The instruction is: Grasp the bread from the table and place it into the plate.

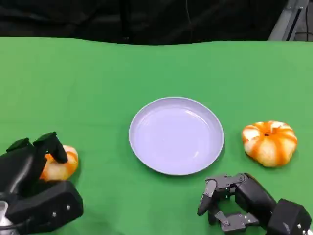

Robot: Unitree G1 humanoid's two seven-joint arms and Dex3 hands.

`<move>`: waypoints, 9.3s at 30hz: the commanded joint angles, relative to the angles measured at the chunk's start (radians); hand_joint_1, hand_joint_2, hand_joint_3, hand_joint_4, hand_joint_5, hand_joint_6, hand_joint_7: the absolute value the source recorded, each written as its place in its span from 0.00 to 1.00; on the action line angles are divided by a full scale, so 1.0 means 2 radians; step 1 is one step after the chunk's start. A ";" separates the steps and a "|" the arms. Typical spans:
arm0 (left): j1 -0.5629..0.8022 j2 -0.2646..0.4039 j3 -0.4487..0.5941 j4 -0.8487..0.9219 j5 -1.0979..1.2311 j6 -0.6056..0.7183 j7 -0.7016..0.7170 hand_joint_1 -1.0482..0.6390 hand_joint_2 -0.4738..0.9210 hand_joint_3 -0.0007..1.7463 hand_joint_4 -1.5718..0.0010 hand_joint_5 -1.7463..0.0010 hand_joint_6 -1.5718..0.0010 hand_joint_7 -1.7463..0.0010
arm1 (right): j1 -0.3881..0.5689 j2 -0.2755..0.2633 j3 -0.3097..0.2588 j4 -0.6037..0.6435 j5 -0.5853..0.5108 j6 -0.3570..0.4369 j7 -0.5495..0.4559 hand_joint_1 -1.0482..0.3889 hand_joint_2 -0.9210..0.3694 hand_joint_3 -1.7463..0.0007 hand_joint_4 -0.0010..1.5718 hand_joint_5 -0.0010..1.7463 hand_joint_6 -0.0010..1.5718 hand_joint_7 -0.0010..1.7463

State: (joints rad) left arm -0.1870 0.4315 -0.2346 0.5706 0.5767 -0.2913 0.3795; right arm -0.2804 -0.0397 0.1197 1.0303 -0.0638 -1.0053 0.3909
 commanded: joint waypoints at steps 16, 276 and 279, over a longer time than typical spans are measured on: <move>0.044 0.011 0.023 -0.131 0.028 0.026 -0.008 0.61 0.94 0.00 0.67 0.00 0.74 0.00 | -0.005 -0.003 -0.003 0.000 0.003 0.000 -0.003 0.83 0.29 0.36 0.63 0.79 0.62 0.62; 0.051 -0.180 0.131 0.062 -0.379 -0.297 -0.380 0.26 1.00 0.22 0.37 0.98 0.61 0.99 | 0.011 -0.002 -0.003 -0.015 0.000 0.002 0.002 0.83 0.28 0.37 0.64 0.80 0.63 0.60; 0.057 -0.182 0.128 0.075 -0.374 -0.304 -0.388 0.26 1.00 0.22 0.37 0.99 0.61 0.99 | 0.013 -0.002 -0.003 -0.017 0.004 0.003 0.005 0.84 0.27 0.37 0.64 0.79 0.63 0.60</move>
State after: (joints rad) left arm -0.0882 0.0611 0.0217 0.6956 -0.1768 -0.8727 -0.3698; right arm -0.2688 -0.0294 0.1227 1.0071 -0.0741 -1.0042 0.3925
